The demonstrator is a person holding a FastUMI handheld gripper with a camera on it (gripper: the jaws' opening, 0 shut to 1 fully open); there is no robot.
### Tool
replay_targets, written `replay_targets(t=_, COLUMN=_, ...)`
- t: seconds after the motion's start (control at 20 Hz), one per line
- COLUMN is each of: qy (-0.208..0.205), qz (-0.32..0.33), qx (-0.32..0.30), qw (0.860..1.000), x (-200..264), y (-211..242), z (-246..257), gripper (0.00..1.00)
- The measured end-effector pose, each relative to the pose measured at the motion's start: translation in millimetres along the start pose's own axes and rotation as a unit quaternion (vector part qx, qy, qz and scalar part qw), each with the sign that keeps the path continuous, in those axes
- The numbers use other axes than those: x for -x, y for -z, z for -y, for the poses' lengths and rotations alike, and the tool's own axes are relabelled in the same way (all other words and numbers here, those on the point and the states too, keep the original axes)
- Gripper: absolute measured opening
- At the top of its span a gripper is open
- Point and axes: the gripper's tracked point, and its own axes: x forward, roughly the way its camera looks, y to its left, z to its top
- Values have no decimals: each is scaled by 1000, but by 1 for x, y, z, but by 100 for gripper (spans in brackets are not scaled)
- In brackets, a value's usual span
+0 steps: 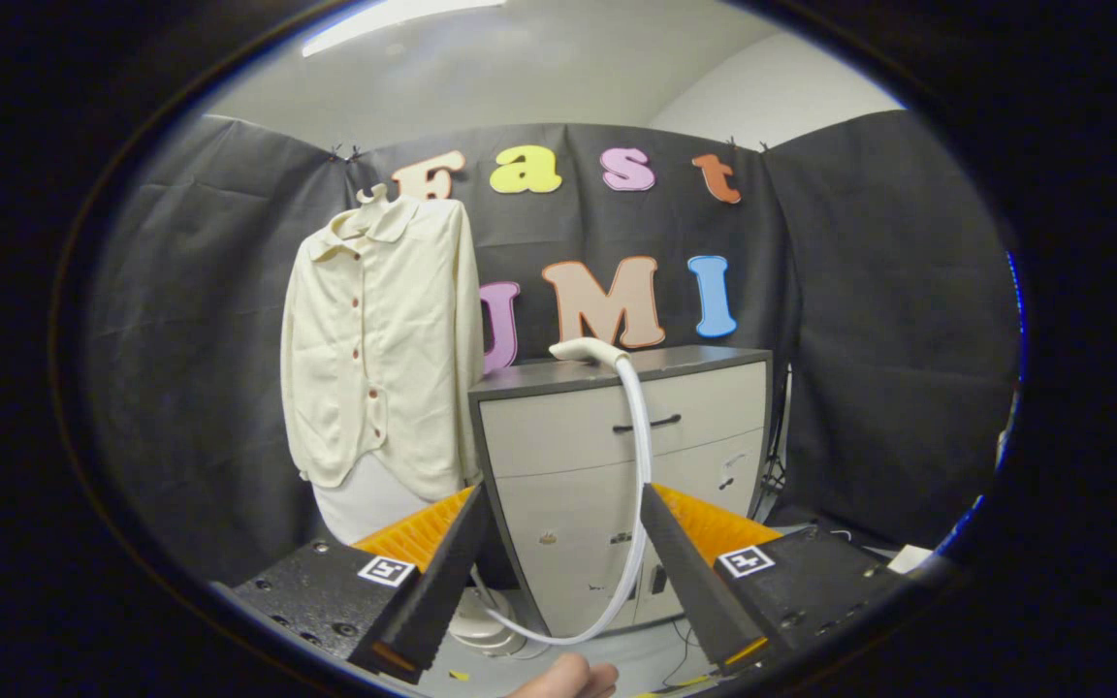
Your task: Iron the clothes twice with a garment steamer, once on the left side and once on the right side.
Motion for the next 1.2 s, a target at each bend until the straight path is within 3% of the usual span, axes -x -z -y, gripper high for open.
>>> replay_targets(t=0.6, qy=12, qz=-4, qx=4, qw=1000, x=-59, y=2, z=7, gripper=98)
replay_targets(t=1.0, qy=-5, qz=-3, qx=18, qw=1000, x=-147, y=-22, z=-4, gripper=98)
replay_targets(t=1.2, qy=0, qz=-10, qx=41, qw=999, x=-205, y=-56, z=0, gripper=98)
